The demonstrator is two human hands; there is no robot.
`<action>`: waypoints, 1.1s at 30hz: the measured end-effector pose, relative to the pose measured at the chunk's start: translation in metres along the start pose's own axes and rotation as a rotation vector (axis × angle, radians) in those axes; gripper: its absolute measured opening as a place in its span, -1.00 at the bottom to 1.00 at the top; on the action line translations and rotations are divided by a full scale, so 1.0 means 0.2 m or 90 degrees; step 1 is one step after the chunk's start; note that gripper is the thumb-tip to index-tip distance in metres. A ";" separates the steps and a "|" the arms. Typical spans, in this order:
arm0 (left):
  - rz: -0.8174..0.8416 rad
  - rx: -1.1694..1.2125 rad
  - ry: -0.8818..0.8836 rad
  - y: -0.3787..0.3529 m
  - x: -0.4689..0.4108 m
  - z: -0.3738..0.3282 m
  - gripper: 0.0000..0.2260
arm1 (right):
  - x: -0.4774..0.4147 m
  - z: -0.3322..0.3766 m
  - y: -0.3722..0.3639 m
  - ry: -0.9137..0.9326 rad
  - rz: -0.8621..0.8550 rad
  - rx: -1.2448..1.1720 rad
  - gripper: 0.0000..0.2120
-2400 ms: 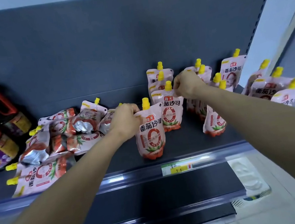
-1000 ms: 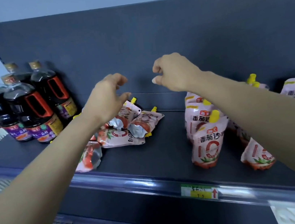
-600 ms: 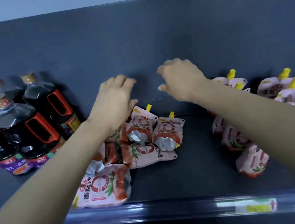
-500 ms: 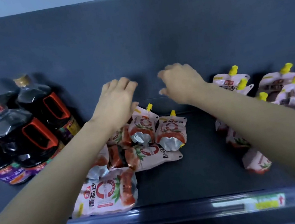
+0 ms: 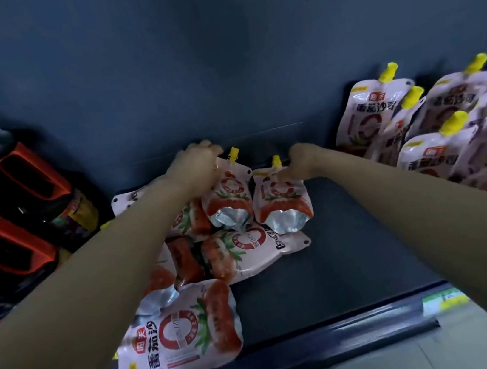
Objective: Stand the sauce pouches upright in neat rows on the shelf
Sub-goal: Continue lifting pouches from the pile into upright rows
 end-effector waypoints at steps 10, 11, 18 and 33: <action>-0.022 0.067 0.033 -0.11 -0.08 -0.01 -0.83 | -0.11 -0.05 -0.14 -0.206 0.078 -0.348 -0.72; -0.036 0.075 0.043 -0.10 -0.09 0.00 -0.83 | -0.11 -0.06 -0.14 -0.213 0.077 -0.360 -0.76; -0.099 0.146 0.107 -0.06 -0.06 0.05 -0.83 | -0.14 -0.10 -0.11 -0.248 0.063 -0.425 -0.77; -0.066 0.396 0.267 0.18 -0.03 0.01 -0.92 | -0.13 0.00 0.39 -0.052 -0.177 -0.401 -0.67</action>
Point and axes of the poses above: each hand's wrist, its own x-axis away from the middle knuckle, its own y-axis out of the back of the hand, z = x × y, the point moved 5 cm from there along -x, towards the middle knuckle, and after that the axes turned 15 degrees about -z, right-handed, at the moved point
